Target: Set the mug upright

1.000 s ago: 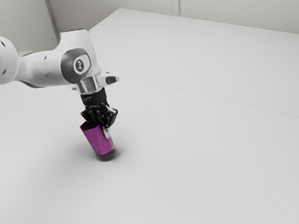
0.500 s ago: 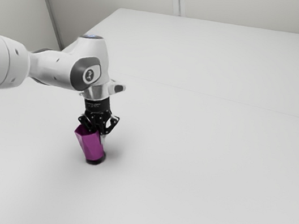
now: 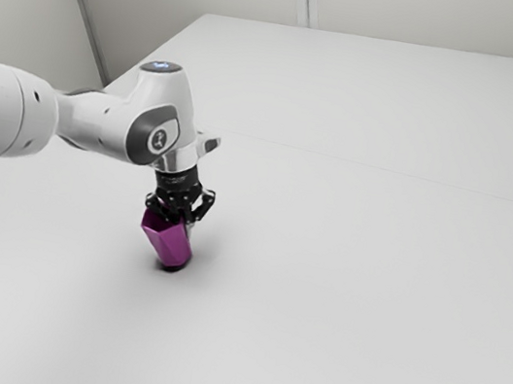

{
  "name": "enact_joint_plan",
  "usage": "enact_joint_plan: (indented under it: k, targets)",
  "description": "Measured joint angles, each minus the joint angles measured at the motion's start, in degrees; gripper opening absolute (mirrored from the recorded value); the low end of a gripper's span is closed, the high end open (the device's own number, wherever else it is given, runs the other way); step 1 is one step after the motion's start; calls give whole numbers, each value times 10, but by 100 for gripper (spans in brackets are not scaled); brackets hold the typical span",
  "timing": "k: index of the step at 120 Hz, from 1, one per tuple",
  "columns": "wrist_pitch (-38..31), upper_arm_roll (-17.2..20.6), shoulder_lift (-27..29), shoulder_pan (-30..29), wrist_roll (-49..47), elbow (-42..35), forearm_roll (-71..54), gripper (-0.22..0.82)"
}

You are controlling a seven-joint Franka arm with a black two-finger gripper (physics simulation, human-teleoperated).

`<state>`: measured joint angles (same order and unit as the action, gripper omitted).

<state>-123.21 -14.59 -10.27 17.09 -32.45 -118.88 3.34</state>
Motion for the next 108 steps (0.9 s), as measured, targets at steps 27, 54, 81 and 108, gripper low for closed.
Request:
enact_joint_plan:
  k: [27, 54, 81, 108]
  targets:
    - [-25, 0, 0, 2, -40, -10, 3, -5]
    - [-21, 0, 2, 3, -65, 0, 6, 37]
    - [4, 1, 21, 3, -82, 10, 10, 52]
    - [45, 1, 55, 3, -93, 22, 8, 58]
